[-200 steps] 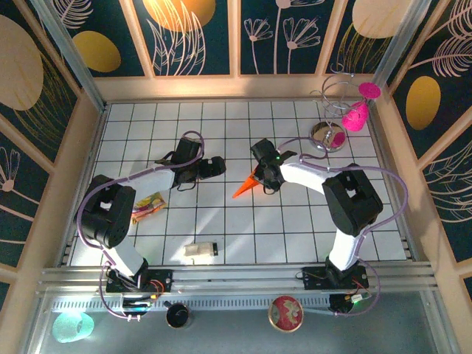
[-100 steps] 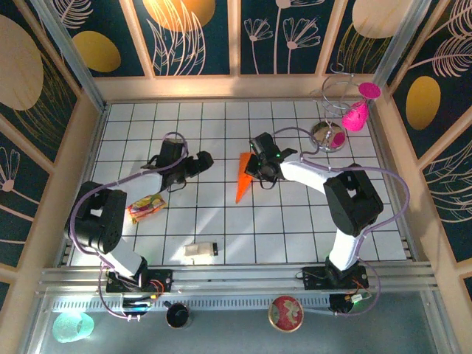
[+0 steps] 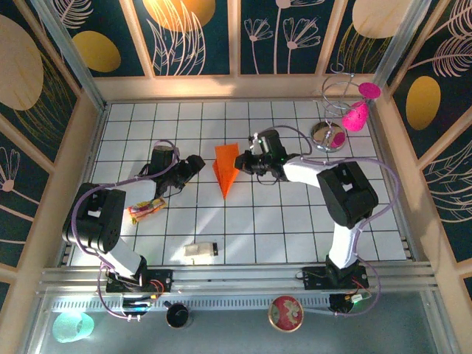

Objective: Fold a paper plane with a square sheet of paper (pick it up from the middle)
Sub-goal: Move the paper plane to the top-center of the table.

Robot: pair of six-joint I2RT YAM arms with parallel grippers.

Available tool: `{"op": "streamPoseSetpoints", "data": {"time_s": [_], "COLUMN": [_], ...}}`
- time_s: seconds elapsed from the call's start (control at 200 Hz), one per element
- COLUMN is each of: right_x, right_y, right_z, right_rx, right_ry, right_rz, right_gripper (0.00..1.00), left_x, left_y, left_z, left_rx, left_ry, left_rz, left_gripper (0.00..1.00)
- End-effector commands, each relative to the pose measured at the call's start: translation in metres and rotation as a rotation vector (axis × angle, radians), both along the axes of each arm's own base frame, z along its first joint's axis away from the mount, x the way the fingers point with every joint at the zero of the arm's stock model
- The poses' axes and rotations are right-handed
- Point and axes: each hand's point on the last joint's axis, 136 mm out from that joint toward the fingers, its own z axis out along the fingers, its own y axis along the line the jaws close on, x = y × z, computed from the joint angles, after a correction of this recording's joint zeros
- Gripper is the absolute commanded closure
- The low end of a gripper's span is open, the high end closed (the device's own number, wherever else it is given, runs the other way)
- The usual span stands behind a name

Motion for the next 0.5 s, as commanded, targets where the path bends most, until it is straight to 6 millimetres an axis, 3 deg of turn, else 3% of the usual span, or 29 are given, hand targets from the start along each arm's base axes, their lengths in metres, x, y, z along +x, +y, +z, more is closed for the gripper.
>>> {"op": "streamPoseSetpoints", "data": {"time_s": [0.0,0.165,0.325,0.375,0.4,0.496], "right_x": [-0.001,-0.005,-0.007,-0.007,-0.007,-0.007], "right_y": [-0.003,-0.018,-0.031,-0.032,-0.033,-0.034], "right_z": [-0.005,-0.026,-0.043,-0.043,-0.043,-0.046], "right_rx": [0.066,0.036,0.011,0.015,0.015,0.006], "right_ry": [0.017,0.056,0.087,0.089,0.089,0.09], "right_rz": [0.029,0.018,-0.001,-0.002,-0.004,-0.007], "right_gripper": [1.0,0.99,0.99,0.99,0.99,0.99], "left_x": [-0.002,-0.007,-0.01,-0.011,-0.012,-0.012], "left_y": [-0.008,-0.02,-0.044,-0.053,-0.057,-0.071], "left_z": [0.0,-0.003,-0.007,-0.001,-0.011,-0.009], "left_rx": [-0.058,-0.072,-0.061,-0.072,-0.07,-0.087], "left_ry": [0.001,0.014,0.031,0.016,0.038,0.032], "left_rz": [-0.034,-0.077,-0.158,-0.185,-0.195,-0.232], "left_gripper": [0.27,0.34,0.37,0.39,0.39,0.41]}}
